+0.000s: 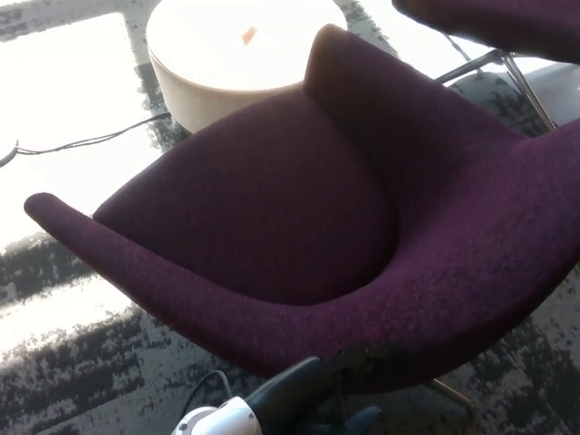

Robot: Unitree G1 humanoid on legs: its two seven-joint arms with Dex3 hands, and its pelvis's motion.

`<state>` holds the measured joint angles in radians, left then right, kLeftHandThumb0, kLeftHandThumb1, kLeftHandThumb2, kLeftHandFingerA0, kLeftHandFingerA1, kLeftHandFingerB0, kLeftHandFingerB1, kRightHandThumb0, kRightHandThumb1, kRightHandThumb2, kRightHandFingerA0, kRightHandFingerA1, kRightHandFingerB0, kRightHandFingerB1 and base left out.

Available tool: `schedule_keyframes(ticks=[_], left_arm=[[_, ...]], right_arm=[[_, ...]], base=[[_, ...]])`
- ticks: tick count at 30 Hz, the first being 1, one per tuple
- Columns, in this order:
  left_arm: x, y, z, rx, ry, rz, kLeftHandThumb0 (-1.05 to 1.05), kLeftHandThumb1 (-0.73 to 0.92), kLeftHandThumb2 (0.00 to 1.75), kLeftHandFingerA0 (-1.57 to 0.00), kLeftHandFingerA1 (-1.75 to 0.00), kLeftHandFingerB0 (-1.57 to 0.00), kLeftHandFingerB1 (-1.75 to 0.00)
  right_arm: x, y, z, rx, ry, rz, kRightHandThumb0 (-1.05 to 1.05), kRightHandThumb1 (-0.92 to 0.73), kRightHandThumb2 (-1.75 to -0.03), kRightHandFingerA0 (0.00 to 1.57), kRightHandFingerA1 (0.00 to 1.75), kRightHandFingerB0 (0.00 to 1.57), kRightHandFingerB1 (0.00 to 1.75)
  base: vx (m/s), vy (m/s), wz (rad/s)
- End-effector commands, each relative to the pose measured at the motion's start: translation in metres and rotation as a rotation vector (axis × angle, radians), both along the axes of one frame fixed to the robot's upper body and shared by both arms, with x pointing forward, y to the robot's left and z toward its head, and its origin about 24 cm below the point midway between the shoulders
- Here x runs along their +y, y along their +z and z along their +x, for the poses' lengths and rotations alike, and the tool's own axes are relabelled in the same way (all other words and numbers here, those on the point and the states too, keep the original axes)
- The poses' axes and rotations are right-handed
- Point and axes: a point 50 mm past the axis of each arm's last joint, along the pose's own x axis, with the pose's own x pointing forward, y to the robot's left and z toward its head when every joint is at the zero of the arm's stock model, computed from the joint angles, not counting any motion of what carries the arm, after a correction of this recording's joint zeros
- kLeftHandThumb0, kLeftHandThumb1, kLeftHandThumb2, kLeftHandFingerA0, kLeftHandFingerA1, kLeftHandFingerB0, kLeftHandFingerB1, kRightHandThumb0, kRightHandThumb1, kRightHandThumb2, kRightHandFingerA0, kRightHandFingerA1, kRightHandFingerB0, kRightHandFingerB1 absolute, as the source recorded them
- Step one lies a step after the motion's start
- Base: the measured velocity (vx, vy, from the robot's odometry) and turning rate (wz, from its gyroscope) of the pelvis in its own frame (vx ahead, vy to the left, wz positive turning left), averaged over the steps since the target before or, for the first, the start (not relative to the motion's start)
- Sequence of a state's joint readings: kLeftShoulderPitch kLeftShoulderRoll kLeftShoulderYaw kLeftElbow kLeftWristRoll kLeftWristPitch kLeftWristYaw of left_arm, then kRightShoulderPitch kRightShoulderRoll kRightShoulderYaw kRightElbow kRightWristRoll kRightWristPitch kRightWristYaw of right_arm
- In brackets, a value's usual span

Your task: The robot stands in front of a sofa and uses its left hand to push the left side of the sofa

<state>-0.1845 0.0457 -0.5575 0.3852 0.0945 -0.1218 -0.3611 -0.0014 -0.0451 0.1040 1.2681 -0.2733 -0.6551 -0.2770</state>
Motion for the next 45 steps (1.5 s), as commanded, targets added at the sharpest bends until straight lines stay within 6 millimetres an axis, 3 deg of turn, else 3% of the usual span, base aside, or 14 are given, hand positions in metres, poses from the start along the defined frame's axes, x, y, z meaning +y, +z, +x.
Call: schedule_keyframes(ticks=[1,7,8,17,21,22,30,31,34,40,41,43,44,45], left_arm=[[-0.009,-0.006,-0.004,0.031,-0.062,0.065,-0.85,0.91,0.78,-0.03,-0.30,-0.07,-0.27],[-0.008,-0.008,-0.003,0.063,-0.041,0.049,-0.85,0.92,0.76,-0.04,-0.31,-0.07,-0.26],[-0.007,-0.009,-0.003,0.080,-0.032,0.039,-0.80,0.73,1.14,-0.01,-0.35,-0.04,-0.29],[-0.001,-0.008,-0.001,0.074,-0.031,0.046,-0.90,0.83,1.20,-0.02,-0.29,-0.09,-0.22],[0.007,-0.009,0.000,0.032,-0.011,0.072,-0.87,0.81,1.19,-0.05,-0.37,-0.10,-0.31],[0.011,-0.009,0.002,0.023,0.000,0.077,-0.95,0.88,0.82,-0.05,-0.31,-0.09,-0.25],[0.052,-0.002,0.009,0.022,0.121,0.072,-0.91,0.92,0.77,-0.02,-0.30,-0.09,-0.28],[0.057,-0.002,0.010,0.011,0.131,0.079,-0.86,0.75,1.16,-0.02,-0.31,-0.06,-0.29],[0.063,-0.001,0.011,0.010,0.143,0.077,-0.99,0.86,1.23,-0.02,-0.20,-0.06,-0.20],[0.083,0.001,0.016,0.002,0.185,0.117,-0.91,0.80,1.19,0.00,-0.23,-0.07,-0.22],[0.085,0.001,0.015,-0.005,0.189,0.115,-0.92,0.91,0.82,-0.01,-0.29,-0.10,-0.27],[0.089,0.001,0.015,-0.013,0.203,0.103,-0.85,0.77,1.17,-0.01,-0.32,-0.07,-0.30],[0.089,0.000,0.015,-0.014,0.203,0.098,-0.91,0.92,0.80,-0.01,-0.28,-0.09,-0.27],[0.089,0.000,0.015,-0.015,0.203,0.096,-0.91,0.92,0.80,-0.01,-0.28,-0.09,-0.27]], right_arm=[[-0.007,0.001,-0.001,0.001,-0.010,-0.009,-0.74,-0.79,-0.70,0.49,0.44,0.40,0.39],[-0.007,0.001,-0.002,0.002,-0.008,-0.010,-0.75,-0.75,-0.74,0.48,0.46,0.39,0.40],[-0.007,0.000,-0.002,0.004,-0.007,-0.009,-0.70,-0.85,-0.66,0.49,0.42,0.42,0.37],[-0.007,0.000,-0.002,0.006,-0.006,-0.016,-0.69,-0.85,-0.66,0.50,0.41,0.43,0.37],[-0.007,0.000,-0.003,0.004,-0.002,-0.009,-0.74,-0.76,-0.74,0.49,0.45,0.39,0.39],[-0.006,0.001,-0.002,0.001,0.001,-0.014,-0.71,-0.79,-0.70,0.49,0.42,0.40,0.38],[-0.008,0.002,0.000,-0.011,-0.001,-0.017,-0.67,-0.84,-0.66,0.51,0.41,0.43,0.37],[-0.007,0.002,0.000,-0.011,-0.002,-0.015,-0.67,-0.85,-0.66,0.51,0.41,0.43,0.37],[-0.007,0.002,0.000,-0.014,-0.004,-0.011,-0.72,-0.76,-0.72,0.51,0.46,0.40,0.40],[-0.007,0.002,0.000,-0.011,-0.004,-0.013,-0.67,-0.84,-0.66,0.52,0.42,0.42,0.37],[-0.007,0.002,0.000,-0.011,-0.002,-0.015,-0.66,-0.84,-0.66,0.53,0.42,0.42,0.37],[-0.007,0.002,-0.001,-0.009,0.004,-0.018,-0.66,-0.84,-0.66,0.53,0.43,0.43,0.37],[-0.007,0.001,-0.001,-0.007,0.002,-0.015,-0.66,-0.84,-0.65,0.54,0.42,0.43,0.37],[-0.007,0.001,-0.001,-0.006,0.002,-0.014,-0.66,-0.84,-0.65,0.54,0.42,0.43,0.37]], base=[[0.00,0.000,0.00],[0.00,0.000,0.00],[0.00,0.000,0.00],[0.00,0.000,0.00],[0.00,0.000,0.00],[0.00,0.000,0.00],[0.00,0.000,0.00],[0.00,0.000,0.00],[0.00,0.000,0.00],[0.00,0.000,0.00],[0.00,0.000,0.00],[0.00,0.000,0.00],[0.00,0.000,0.00],[0.00,0.000,0.00]])
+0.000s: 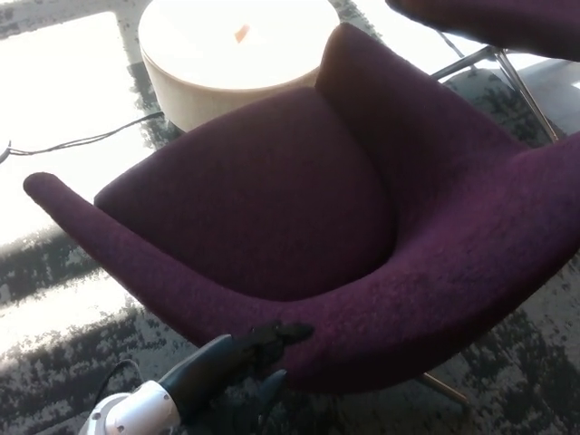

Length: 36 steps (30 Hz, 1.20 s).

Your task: The robot stands in front of a sofa and uses its left hand to push the left side of the sofa

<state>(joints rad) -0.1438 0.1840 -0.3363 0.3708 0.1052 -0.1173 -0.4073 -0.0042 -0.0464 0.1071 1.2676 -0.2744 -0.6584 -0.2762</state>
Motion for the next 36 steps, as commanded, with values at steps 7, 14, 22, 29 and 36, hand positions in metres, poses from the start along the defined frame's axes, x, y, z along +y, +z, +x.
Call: schedule_keyframes(ticks=[7,14,22,29,36], left_arm=[[0.010,-0.003,0.000,-0.016,0.015,0.025,-0.94,0.92,0.76,-0.09,-0.35,-0.15,-0.30],[0.010,-0.003,0.002,-0.013,0.020,0.027,-0.88,0.79,1.11,-0.08,-0.42,-0.09,-0.32],[0.013,-0.006,0.004,-0.011,0.037,0.045,-0.94,0.83,1.22,-0.01,-0.43,-0.16,-0.41],[0.033,-0.004,0.011,-0.004,0.125,0.038,-0.91,0.78,1.19,-0.11,-0.48,-0.05,-0.33],[0.055,-0.003,0.018,-0.009,0.201,0.049,-0.90,0.78,1.19,-0.10,-0.47,0.00,-0.30]], right_arm=[[-0.007,0.000,-0.003,0.000,-0.003,-0.023,-0.66,-0.84,-0.65,0.52,0.42,0.44,0.37],[-0.007,0.001,-0.002,-0.004,0.000,-0.025,-0.69,-0.76,-0.71,0.51,0.45,0.41,0.40],[-0.007,0.001,-0.002,-0.004,0.000,-0.025,-0.66,-0.85,-0.65,0.53,0.42,0.44,0.37],[-0.007,0.001,-0.003,-0.001,0.001,-0.027,-0.65,-0.84,-0.66,0.53,0.43,0.43,0.38],[-0.007,0.001,-0.003,-0.003,0.005,-0.028,-0.67,-0.68,-0.99,0.47,0.55,0.41,0.52]], base=[[0.00,0.000,0.00],[0.00,0.000,0.00],[0.00,0.000,0.00],[0.00,0.000,0.00],[0.00,0.000,0.00]])
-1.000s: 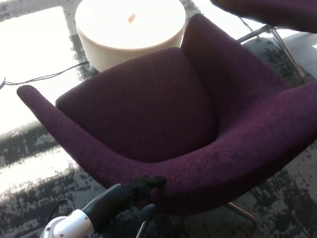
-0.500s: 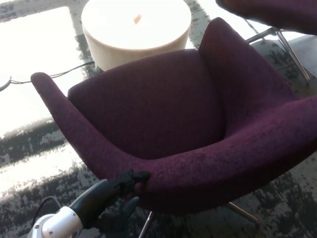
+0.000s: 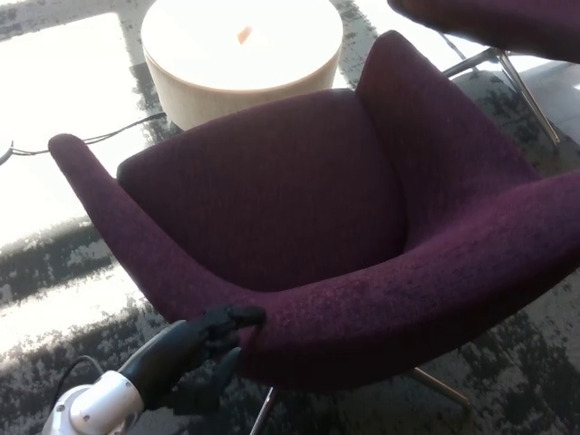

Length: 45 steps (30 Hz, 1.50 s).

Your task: The robot stands in front of a sofa and uses its left hand to push the left side of the sofa

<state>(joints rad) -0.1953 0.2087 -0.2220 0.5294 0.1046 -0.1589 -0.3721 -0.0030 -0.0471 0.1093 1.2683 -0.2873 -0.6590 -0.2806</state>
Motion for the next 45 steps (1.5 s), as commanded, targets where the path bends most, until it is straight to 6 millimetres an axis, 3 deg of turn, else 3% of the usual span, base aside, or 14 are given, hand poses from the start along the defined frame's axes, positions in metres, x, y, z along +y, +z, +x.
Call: schedule_keyframes(ticks=[1,4,5,7,8,16,17,22,28,29,31,32,40,45], left_arm=[[0.019,0.002,0.005,-0.019,0.046,0.016,-0.90,0.92,0.76,-0.11,-0.35,-0.09,-0.27],[0.025,0.003,0.007,-0.031,0.060,0.022,-0.90,0.92,0.76,-0.11,-0.35,-0.09,-0.27],[0.030,0.004,0.009,-0.031,0.077,0.026,-0.90,0.79,1.19,-0.05,-0.43,-0.11,-0.28],[0.038,0.006,0.011,-0.033,0.107,0.034,-0.92,0.92,0.76,-0.11,-0.34,-0.08,-0.26],[0.042,0.006,0.011,-0.035,0.122,0.037,-0.89,0.77,1.18,-0.07,-0.44,-0.09,-0.30],[0.059,0.007,0.013,-0.027,0.173,0.027,-0.90,0.79,1.19,-0.06,-0.41,-0.09,-0.24],[0.065,0.007,0.012,-0.023,0.186,0.031,-0.82,0.74,1.18,-0.03,-0.44,-0.02,-0.27],[0.074,0.001,0.005,0.000,0.209,0.029,-0.91,0.80,1.21,-0.08,-0.45,-0.08,-0.23],[0.079,-0.002,0.003,0.010,0.245,0.026,-0.90,0.78,1.19,-0.09,-0.46,-0.06,-0.26],[0.080,-0.002,0.002,0.011,0.244,0.020,-0.93,0.78,1.20,-0.08,-0.46,-0.09,-0.23],[0.082,-0.002,0.001,0.011,0.239,0.028,-0.93,0.79,1.20,-0.08,-0.45,-0.09,-0.24],[0.085,-0.003,0.000,0.013,0.251,0.029,-0.90,0.77,1.19,-0.08,-0.46,-0.06,-0.25],[0.091,-0.005,-0.005,0.018,0.277,0.037,-0.90,0.79,1.21,-0.14,-0.48,0.00,-0.26],[0.094,-0.007,-0.007,0.013,0.273,0.048,-0.90,0.80,1.22,-0.10,-0.47,0.00,-0.28]], right_arm=[[-0.007,0.001,-0.003,-0.004,-0.006,-0.021,-0.66,-0.84,-0.66,0.54,0.42,0.45,0.38],[-0.007,0.001,-0.002,-0.003,-0.006,-0.021,-0.66,-0.84,-0.66,0.54,0.42,0.45,0.38],[-0.007,0.001,-0.002,-0.004,-0.005,-0.023,-0.66,-0.85,-0.66,0.54,0.42,0.46,0.38],[-0.007,0.001,-0.002,-0.004,-0.006,-0.025,-0.70,-0.76,-0.71,0.54,0.46,0.44,0.40],[-0.007,0.001,-0.002,0.000,-0.009,-0.020,-0.66,-0.84,-0.66,0.54,0.42,0.46,0.38],[-0.008,0.001,-0.002,0.003,-0.010,-0.018,-0.59,-0.67,-1.07,0.52,0.62,0.30,0.50],[-0.008,0.001,-0.002,0.000,-0.004,-0.026,-0.65,-0.84,-0.66,0.56,0.43,0.47,0.39],[-0.008,-0.001,-0.005,0.014,0.006,-0.025,-0.66,-0.68,-0.99,0.47,0.56,0.40,0.52],[-0.009,0.000,-0.006,0.012,0.006,-0.032,-0.67,-0.69,-0.99,0.48,0.56,0.42,0.52],[-0.009,0.000,-0.006,0.012,0.009,-0.033,-0.66,-0.85,-0.67,0.55,0.44,0.46,0.39],[-0.009,0.000,-0.006,0.011,0.017,-0.037,-0.66,-0.69,-0.99,0.48,0.56,0.42,0.52],[-0.008,0.000,-0.006,0.009,0.010,-0.029,-0.64,-0.85,-0.66,0.57,0.45,0.47,0.40],[-0.008,0.000,-0.006,0.013,0.008,-0.025,-0.67,-0.69,-0.99,0.48,0.56,0.42,0.52],[-0.008,-0.001,-0.007,0.013,0.003,-0.022,-0.65,-0.84,-0.65,0.57,0.44,0.48,0.39]], base=[[0.00,0.000,0.00],[0.00,0.000,0.00],[0.00,0.000,0.00],[0.00,0.000,0.00],[0.00,0.000,0.00],[0.00,0.000,0.00],[0.00,0.000,0.00],[0.00,0.000,0.00],[0.00,0.000,0.00],[0.00,0.000,0.00],[0.00,0.000,0.00],[0.00,0.000,0.00],[0.00,0.000,0.00],[0.00,0.000,0.00]])
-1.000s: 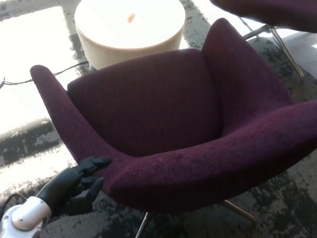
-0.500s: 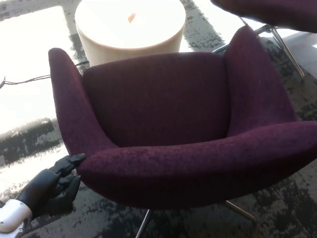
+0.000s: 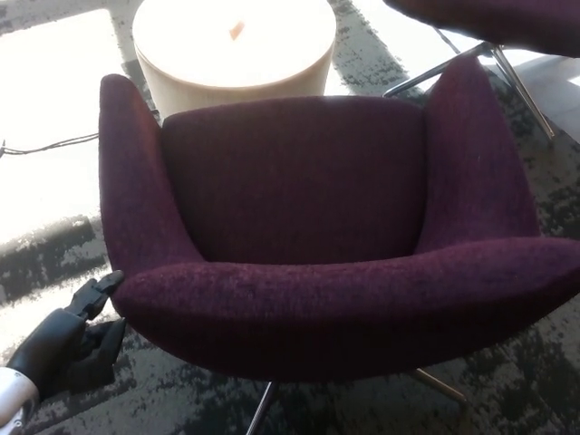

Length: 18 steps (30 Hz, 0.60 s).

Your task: The robot stands in front of a sofa and uses its left hand to push the left side of the sofa

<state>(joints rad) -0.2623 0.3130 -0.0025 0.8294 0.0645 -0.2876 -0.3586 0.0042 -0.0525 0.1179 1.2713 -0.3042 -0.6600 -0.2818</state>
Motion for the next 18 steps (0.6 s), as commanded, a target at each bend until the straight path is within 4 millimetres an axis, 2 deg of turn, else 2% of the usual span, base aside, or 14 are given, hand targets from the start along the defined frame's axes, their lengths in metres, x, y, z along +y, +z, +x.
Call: schedule_keyframes(ticks=[1,2,3,9,10,13,14,15,18], left_arm=[[0.005,-0.006,-0.009,0.019,-0.017,0.018,-0.90,0.80,1.22,-0.10,-0.47,0.00,-0.28],[0.009,-0.007,-0.012,0.019,0.003,0.014,-0.88,0.83,1.21,-0.17,-0.50,0.00,-0.30],[0.013,-0.008,-0.014,0.025,0.022,0.007,-0.89,0.82,1.21,-0.10,-0.46,0.00,-0.29],[0.021,-0.011,-0.020,0.038,0.047,0.018,-0.88,0.82,1.20,-0.13,-0.48,0.00,-0.33],[0.024,-0.012,-0.022,0.046,0.054,0.021,-0.80,0.77,1.19,-0.05,-0.45,-0.03,-0.35],[0.024,-0.013,-0.022,0.048,0.056,0.021,-0.80,0.77,1.19,-0.05,-0.45,-0.03,-0.35],[0.028,-0.016,-0.026,0.060,0.083,-0.003,-0.85,0.91,0.79,-0.08,-0.33,-0.03,-0.25],[0.034,-0.022,-0.034,0.080,0.132,-0.041,-0.78,0.76,1.18,-0.04,-0.44,-0.02,-0.31],[0.035,-0.023,-0.036,0.081,0.146,-0.045,-0.78,0.76,1.18,-0.04,-0.44,-0.02,-0.31]], right_arm=[[-0.008,0.001,-0.004,0.001,-0.018,-0.012,-0.65,-0.84,-0.65,0.57,0.44,0.48,0.39],[-0.008,0.000,-0.004,0.003,-0.013,-0.009,-0.65,-0.84,-0.65,0.57,0.44,0.48,0.39],[-0.008,0.001,-0.004,0.003,-0.010,-0.010,-0.65,-0.84,-0.66,0.57,0.44,0.48,0.39],[-0.008,0.000,-0.005,0.005,-0.007,-0.011,-0.66,-0.85,-0.66,0.56,0.44,0.48,0.39],[-0.008,0.000,-0.005,0.003,-0.008,-0.006,-0.65,-0.84,-0.65,0.56,0.44,0.48,0.39],[-0.008,0.000,-0.005,0.002,-0.009,-0.005,-0.65,-0.84,-0.65,0.56,0.44,0.48,0.39],[-0.008,0.000,-0.006,0.005,-0.009,-0.005,-0.65,-0.84,-0.66,0.56,0.45,0.47,0.40],[-0.008,0.000,-0.007,0.011,-0.009,-0.003,-0.57,-0.66,-1.07,0.53,0.63,0.31,0.50],[-0.008,0.000,-0.007,0.011,-0.011,0.001,-0.57,-0.66,-1.07,0.53,0.63,0.31,0.50]], base=[[0.00,0.000,0.00],[0.00,0.000,0.00],[0.00,0.000,0.00],[0.00,0.000,0.00],[0.00,0.000,0.00],[0.00,0.000,0.00],[0.00,0.000,0.00],[0.00,0.000,0.00],[0.00,0.000,0.00]])
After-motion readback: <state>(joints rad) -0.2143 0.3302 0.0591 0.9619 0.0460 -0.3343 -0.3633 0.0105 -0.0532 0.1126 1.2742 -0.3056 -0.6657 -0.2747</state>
